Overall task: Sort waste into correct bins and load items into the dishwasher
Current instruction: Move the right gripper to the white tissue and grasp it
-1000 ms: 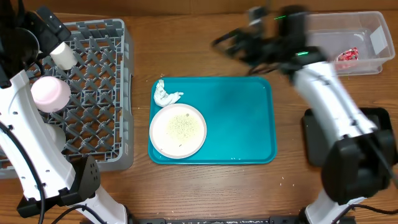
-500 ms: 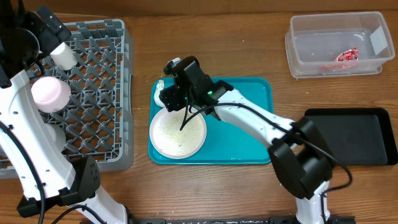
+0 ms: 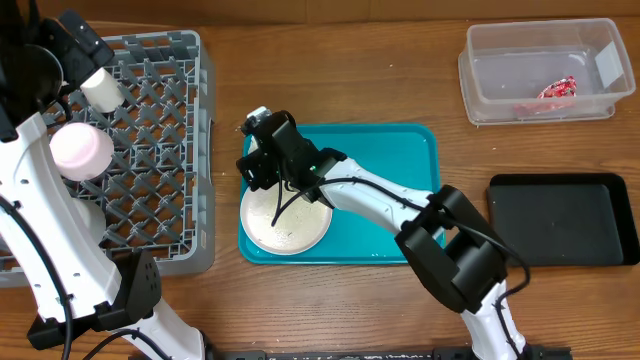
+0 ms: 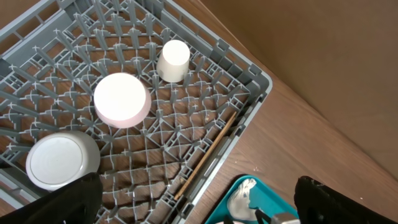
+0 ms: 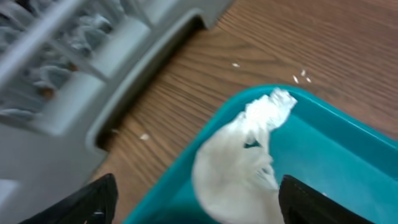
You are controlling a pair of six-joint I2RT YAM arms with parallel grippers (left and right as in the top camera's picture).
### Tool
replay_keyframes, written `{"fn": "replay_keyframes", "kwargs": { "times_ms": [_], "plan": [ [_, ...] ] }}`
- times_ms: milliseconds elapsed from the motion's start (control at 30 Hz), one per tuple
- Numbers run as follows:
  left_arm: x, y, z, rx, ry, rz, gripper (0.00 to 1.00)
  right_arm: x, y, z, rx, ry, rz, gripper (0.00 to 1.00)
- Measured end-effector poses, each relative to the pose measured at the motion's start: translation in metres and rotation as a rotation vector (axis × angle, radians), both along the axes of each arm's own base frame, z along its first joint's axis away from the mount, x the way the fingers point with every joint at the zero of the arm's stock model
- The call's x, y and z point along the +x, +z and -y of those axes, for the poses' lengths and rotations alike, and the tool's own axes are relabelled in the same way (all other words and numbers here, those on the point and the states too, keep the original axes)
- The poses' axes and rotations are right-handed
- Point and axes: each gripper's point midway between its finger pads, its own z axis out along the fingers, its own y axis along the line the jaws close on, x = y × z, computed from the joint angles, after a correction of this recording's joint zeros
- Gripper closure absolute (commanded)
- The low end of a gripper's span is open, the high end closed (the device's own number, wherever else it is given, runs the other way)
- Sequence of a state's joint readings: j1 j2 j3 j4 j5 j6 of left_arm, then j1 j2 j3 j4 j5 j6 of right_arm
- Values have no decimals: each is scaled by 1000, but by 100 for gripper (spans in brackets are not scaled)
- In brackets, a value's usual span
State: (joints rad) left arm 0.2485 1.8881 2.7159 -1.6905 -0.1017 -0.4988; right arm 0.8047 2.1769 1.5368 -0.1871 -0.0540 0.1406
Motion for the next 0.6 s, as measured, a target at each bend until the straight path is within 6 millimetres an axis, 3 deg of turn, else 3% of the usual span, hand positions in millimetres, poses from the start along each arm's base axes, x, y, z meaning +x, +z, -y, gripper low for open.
{"fn": "replay_keyframes", "kwargs": {
  "times_ms": [200,267,600],
  "plan": [
    [0,0,0,0,0,0,0,2,-32,7,-73,10,-2,19],
    [0,0,0,0,0,0,0,4,-40,10,-94,7,2,25],
    [0,0,0,0,0,0,0,19,-41,26,-184,-46,85,53]
  ]
}}
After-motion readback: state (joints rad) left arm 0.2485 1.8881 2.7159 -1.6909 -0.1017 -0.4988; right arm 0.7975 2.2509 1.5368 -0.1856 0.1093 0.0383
